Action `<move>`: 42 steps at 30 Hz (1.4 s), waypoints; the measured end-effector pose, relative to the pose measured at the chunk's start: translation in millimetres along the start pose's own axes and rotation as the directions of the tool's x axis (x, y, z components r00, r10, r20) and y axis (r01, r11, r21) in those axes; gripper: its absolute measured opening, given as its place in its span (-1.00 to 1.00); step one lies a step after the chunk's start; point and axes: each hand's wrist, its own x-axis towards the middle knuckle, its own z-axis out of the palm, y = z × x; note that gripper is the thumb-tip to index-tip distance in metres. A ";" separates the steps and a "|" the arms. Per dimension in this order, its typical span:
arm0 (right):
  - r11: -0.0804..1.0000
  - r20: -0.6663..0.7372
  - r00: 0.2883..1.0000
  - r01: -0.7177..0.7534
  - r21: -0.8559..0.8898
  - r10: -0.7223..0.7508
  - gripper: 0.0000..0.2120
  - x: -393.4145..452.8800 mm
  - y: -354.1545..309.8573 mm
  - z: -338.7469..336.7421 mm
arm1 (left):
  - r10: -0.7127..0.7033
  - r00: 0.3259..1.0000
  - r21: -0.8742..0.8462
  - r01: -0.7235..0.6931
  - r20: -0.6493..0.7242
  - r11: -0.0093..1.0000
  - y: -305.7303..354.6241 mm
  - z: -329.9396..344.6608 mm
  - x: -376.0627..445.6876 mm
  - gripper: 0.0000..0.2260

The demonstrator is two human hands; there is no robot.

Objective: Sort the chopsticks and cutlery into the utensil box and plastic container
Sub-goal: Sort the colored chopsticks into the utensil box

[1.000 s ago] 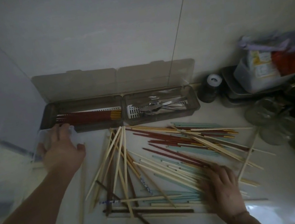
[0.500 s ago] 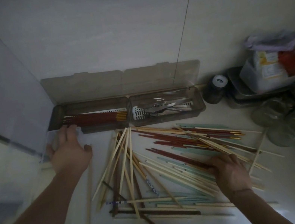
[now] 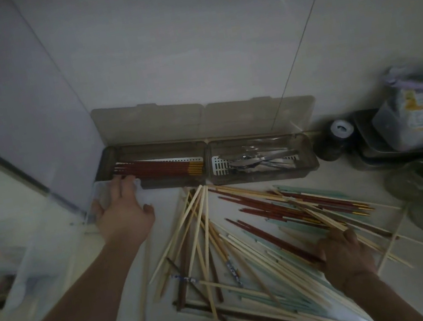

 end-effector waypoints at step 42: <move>0.850 -0.569 0.788 0.450 0.273 -0.234 -0.81 83.6 -64.4 -51.9 | 0.002 1.000 -0.023 -0.002 0.012 1.000 0.5 1.0 0.2 -0.35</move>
